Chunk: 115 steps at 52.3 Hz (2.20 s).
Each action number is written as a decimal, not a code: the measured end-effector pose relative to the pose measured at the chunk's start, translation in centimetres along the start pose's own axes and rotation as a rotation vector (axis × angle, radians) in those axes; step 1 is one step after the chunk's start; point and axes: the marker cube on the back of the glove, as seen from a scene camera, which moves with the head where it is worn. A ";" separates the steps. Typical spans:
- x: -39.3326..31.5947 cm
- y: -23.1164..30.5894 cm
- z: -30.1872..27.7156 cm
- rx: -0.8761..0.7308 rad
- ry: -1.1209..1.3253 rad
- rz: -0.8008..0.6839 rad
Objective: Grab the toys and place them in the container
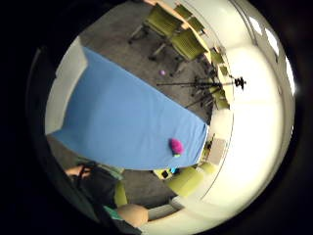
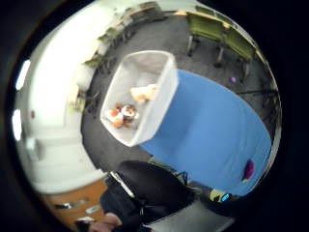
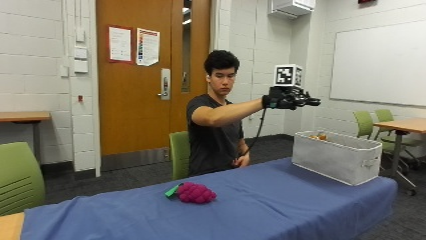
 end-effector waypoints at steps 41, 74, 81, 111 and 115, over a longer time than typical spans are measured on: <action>32.4 19.7 25.9 -0.226 -0.093 0.630; 32.8 21.5 29.7 -0.172 -0.212 0.649; 32.3 20.6 27.5 -0.125 -0.187 0.606; 18.9 5.9 7.8 0.018 -0.119 0.310; 15.4 3.2 4.9 0.057 -0.083 0.233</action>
